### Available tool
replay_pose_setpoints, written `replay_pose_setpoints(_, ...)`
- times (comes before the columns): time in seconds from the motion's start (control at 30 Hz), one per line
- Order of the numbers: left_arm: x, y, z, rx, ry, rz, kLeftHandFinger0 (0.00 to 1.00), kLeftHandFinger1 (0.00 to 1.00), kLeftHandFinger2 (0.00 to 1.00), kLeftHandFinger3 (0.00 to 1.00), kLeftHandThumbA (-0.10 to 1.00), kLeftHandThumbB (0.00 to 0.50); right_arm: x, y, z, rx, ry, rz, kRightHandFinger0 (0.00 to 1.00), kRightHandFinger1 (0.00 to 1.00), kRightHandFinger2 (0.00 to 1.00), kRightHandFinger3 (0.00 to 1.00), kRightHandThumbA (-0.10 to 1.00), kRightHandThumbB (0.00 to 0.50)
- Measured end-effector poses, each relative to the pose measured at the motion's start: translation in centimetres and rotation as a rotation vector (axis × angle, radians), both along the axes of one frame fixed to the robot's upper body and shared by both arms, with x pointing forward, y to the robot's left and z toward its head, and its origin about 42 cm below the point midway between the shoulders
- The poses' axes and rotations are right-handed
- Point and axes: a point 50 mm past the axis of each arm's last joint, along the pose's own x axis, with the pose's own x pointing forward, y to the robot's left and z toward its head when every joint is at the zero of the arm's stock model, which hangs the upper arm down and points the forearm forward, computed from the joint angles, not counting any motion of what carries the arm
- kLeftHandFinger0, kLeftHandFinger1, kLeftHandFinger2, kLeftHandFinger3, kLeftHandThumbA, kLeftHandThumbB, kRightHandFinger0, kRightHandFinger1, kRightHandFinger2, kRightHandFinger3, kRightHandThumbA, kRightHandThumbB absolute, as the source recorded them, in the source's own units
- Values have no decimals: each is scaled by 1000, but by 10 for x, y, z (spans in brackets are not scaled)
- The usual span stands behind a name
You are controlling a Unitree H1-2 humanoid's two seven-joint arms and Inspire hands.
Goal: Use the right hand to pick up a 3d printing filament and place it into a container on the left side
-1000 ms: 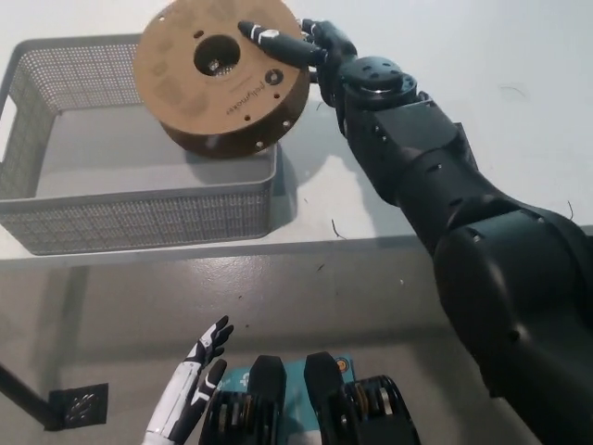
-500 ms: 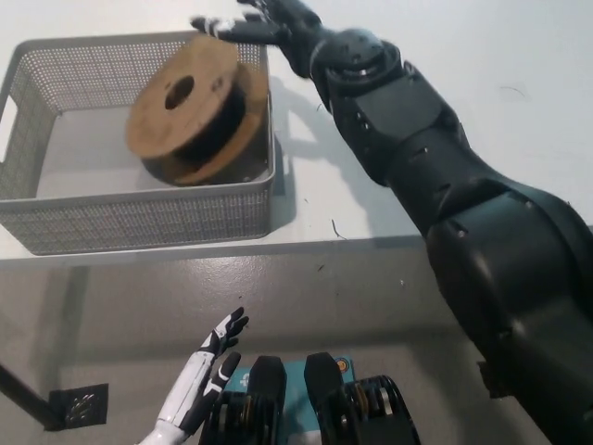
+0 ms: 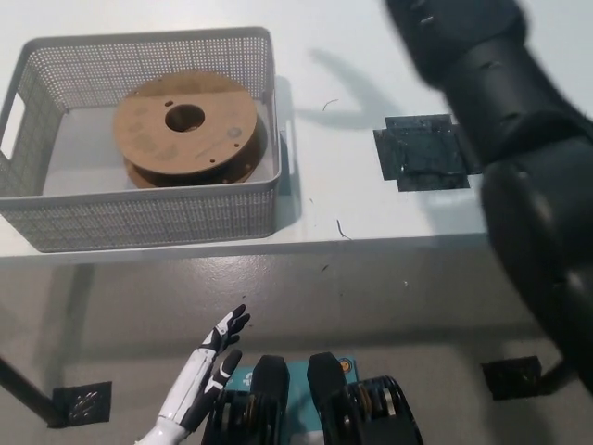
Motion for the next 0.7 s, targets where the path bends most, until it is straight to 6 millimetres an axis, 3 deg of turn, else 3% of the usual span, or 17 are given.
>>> replay_pose_setpoints(0.1, 0, 0, 0, 0, 2, 0, 1000, 1000, 1000, 1000, 1000, 260, -2, -28, 0, -2, -51, -25, 1000, 1000, 1000, 1000, 989, 484)
replay_pose_setpoints(0.17, 0, -1, -1, -2, 4, 0, 1000, 1000, 1000, 1000, 1000, 246, -2, -55, -15, -4, -63, -55, 1000, 1000, 1000, 1000, 989, 439)
replay_pose_setpoints(0.2, 0, -1, -1, -2, 4, 0, 1000, 1000, 1000, 1000, 1000, 253, -4, -64, -21, -4, -67, -64, 1000, 1000, 1000, 1000, 1000, 484)
replay_pose_setpoints(0.23, 0, -1, -1, -3, 5, 0, 1000, 1000, 1000, 1000, 1000, 252, -5, -71, -28, -6, -66, -71, 1000, 1000, 1000, 1000, 1000, 458)
replay_pose_setpoints(0.33, 0, -2, -1, -3, 7, 1, 1000, 1000, 1000, 1000, 1000, 241, -10, -94, -52, -13, -58, -94, 1000, 1000, 1000, 1000, 980, 451)
replay_pose_setpoints(0.4, 0, -2, -2, -3, 8, 1, 1000, 1000, 1000, 1000, 1000, 238, -16, -111, -75, -18, -44, -114, 1000, 1000, 1000, 1000, 990, 438)
replay_pose_setpoints(0.43, 0, -2, -2, -3, 9, 1, 1000, 1000, 1000, 1000, 1000, 245, -20, -120, -90, -22, -32, -124, 1000, 1000, 1000, 1000, 1000, 468)
replay_pose_setpoints(0.5, -1, -1, -3, -3, 12, 1, 1000, 1000, 1000, 1000, 1000, 245, -26, -128, -105, -27, -19, -135, 1000, 1000, 1000, 1000, 1000, 429)
replay_pose_setpoints(0.57, -1, -1, -4, -2, 17, 2, 1000, 1000, 1000, 1000, 1000, 250, -38, -142, -134, -34, 3, -151, 1000, 1000, 1000, 1000, 1000, 391)
replay_pose_setpoints(0.67, -1, -1, -6, -2, 25, 3, 1000, 1000, 1000, 1000, 1000, 236, -56, -154, -170, -40, 32, -163, 1000, 1000, 1000, 1000, 978, 432)
replay_pose_setpoints(0.7, -1, -1, -6, -1, 26, 3, 1000, 1000, 1000, 1000, 1000, 236, -58, -154, -174, -40, 36, -163, 1000, 1000, 1000, 1000, 914, 446)
